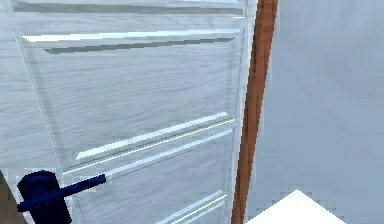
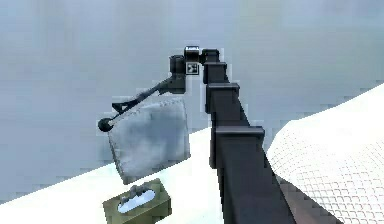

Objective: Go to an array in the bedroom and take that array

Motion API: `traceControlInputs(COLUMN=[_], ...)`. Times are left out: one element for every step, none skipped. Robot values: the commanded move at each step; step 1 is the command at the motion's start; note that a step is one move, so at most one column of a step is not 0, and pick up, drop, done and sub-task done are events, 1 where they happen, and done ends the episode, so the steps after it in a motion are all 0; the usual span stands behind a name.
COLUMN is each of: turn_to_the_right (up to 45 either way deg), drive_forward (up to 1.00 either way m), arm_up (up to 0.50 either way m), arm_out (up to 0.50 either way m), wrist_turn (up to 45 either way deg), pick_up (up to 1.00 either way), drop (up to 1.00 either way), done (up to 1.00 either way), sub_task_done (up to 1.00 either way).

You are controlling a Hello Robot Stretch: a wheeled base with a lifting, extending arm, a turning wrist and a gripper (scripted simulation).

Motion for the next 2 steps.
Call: traceControlInputs(turn_to_the_right=[0.0, 0.0], drive_forward=[0.0, 0.0], arm_up=[0.0, 0.0], arm_out=[0.0, 0.0], wrist_turn=[24.0, 0.0], pick_up=[0.0, 1.0], drop=[0.0, 0.0], done=[0.0, 0.0], sub_task_done=[0.0, 0.0])
